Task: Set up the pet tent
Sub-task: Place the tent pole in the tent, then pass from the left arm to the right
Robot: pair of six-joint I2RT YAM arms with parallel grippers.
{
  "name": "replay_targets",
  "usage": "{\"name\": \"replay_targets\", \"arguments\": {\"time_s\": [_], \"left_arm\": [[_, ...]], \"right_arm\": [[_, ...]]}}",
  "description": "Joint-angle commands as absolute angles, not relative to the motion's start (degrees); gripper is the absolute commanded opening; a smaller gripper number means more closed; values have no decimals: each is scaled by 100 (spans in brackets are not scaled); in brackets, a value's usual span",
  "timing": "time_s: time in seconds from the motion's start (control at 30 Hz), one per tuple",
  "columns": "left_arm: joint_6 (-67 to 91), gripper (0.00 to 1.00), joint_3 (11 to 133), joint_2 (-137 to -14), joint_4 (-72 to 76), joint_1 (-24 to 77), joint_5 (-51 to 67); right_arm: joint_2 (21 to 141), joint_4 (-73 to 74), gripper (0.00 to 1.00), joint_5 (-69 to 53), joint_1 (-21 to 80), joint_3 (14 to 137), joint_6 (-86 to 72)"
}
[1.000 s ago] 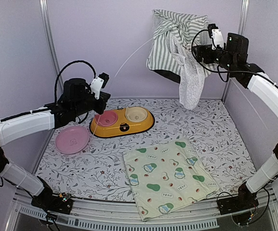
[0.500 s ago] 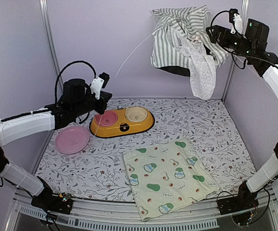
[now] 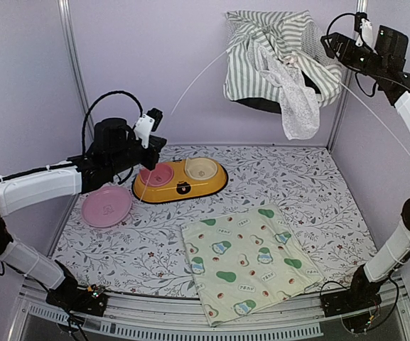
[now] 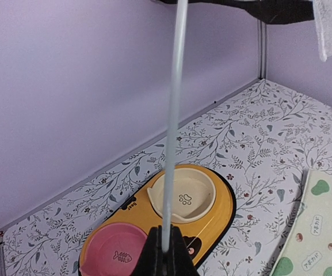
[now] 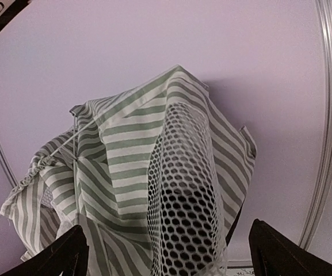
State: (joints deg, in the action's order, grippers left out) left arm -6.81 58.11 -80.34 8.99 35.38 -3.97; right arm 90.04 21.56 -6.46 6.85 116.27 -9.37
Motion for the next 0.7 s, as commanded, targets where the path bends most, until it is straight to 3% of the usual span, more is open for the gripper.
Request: {"name": "replay_targets", "arguments": {"time_s": [0.0, 0.27, 0.37, 0.53, 0.67], "left_arm": [[-517, 0, 5724, -7987, 1354, 3585, -430], [-441, 0, 5708, -8177, 1449, 3700, -426], [-379, 0, 5700, -8236, 1529, 3756, -452], [-385, 0, 5659, -8289, 1595, 3871, -509], [-451, 0, 5573, -8262, 1670, 3952, -503]], "right_arm": [[9225, 2154, 99, -1811, 386, 11856, -1408], [9001, 1519, 96, -2916, 626, 11420, -2164], [8939, 1517, 92, -2547, 1292, 10955, -2236], [8378, -11, 89, -2095, 1901, 9005, -3115], [8682, -420, 84, -1921, 1934, 8880, -3745]]}}
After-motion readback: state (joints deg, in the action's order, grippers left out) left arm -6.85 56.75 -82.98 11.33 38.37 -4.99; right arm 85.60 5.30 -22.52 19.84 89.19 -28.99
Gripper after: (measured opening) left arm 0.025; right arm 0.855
